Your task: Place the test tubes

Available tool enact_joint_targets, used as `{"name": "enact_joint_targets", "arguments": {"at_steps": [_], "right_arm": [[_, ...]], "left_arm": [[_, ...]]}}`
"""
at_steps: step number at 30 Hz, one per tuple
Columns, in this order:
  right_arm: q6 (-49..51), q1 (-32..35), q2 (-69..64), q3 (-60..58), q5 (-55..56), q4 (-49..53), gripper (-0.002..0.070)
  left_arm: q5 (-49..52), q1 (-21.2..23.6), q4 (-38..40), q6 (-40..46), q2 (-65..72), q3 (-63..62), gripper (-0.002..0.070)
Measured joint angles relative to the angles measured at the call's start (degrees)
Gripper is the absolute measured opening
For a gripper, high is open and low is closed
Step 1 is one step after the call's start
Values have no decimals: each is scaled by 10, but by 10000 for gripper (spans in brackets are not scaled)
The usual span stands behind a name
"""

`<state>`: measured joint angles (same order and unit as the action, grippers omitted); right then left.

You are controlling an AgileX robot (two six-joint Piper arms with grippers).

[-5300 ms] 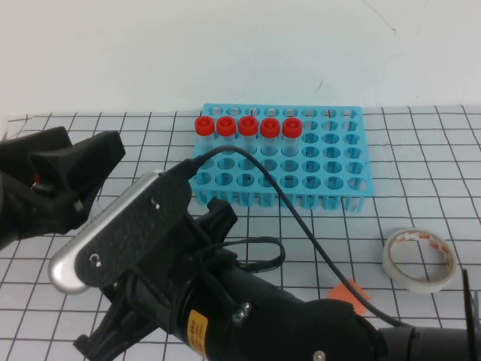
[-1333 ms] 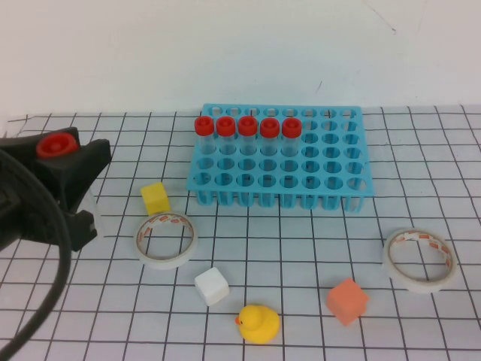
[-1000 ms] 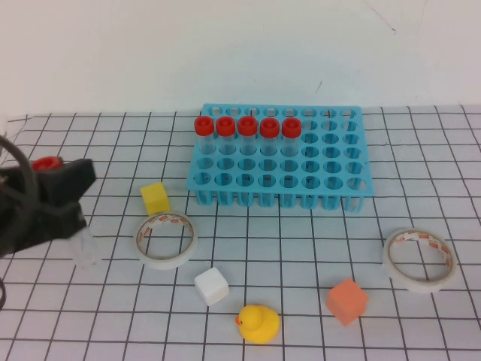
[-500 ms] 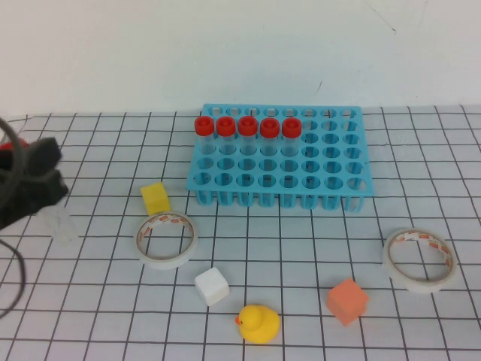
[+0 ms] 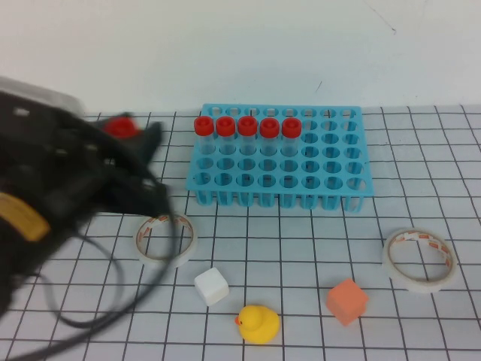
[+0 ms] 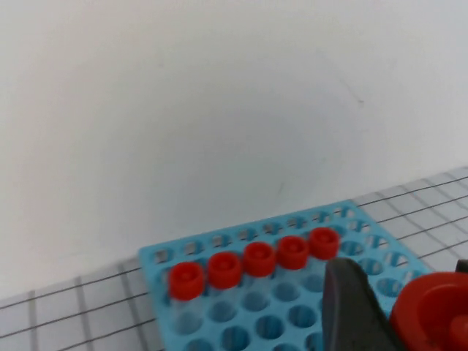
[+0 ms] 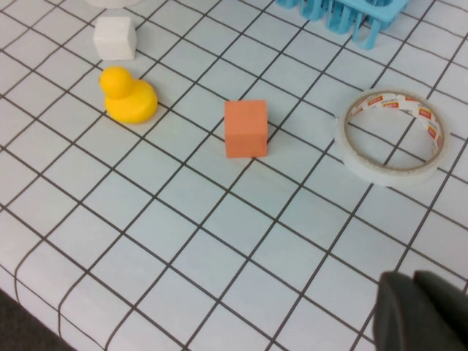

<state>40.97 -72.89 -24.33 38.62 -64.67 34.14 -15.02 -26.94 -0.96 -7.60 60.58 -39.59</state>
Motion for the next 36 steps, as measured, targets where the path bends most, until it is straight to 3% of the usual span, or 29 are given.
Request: {"name": "enact_joint_targets", "arguments": {"at_steps": [3,9,16,26,36], "right_arm": [[0,0,0,0,0,0,-1],[0,0,0,0,0,0,-1],[0,0,0,0,0,0,-1],[0,0,0,0,0,0,-1],[0,0,0,0,0,0,-1]], "left_arm": [[-62,-28,-48,-50,47,-3,239],[-141,-33,-168,-183,168,-76,239],[-206,-34,-303,-229,301,-176,239],[-292,-32,-291,-248,470,-298,239],[-338,2,-282,-276,584,-408,239]]}}
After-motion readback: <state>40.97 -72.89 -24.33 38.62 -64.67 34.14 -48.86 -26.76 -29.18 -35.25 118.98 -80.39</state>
